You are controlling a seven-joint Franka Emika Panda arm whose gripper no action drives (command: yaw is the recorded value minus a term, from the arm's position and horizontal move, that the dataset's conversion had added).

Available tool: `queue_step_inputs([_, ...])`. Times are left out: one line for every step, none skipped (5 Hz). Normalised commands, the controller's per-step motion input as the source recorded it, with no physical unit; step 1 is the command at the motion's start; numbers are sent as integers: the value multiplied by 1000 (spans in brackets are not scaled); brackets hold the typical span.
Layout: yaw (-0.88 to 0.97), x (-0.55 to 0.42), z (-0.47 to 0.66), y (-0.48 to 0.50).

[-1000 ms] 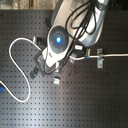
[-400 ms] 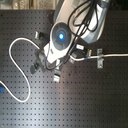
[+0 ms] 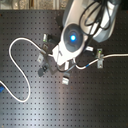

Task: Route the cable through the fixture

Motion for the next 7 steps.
queue_step_inputs([0, 69, -405, -280])
queue_step_inputs([-254, -61, -227, -163])
queue_step_inputs([-560, -96, -38, -67])
queue_step_inputs([-660, -191, 2, 112])
queue_step_inputs([-611, -208, 63, 207])
queue_step_inputs([-609, -69, 0, 57])
queue_step_inputs([-623, 58, 0, -40])
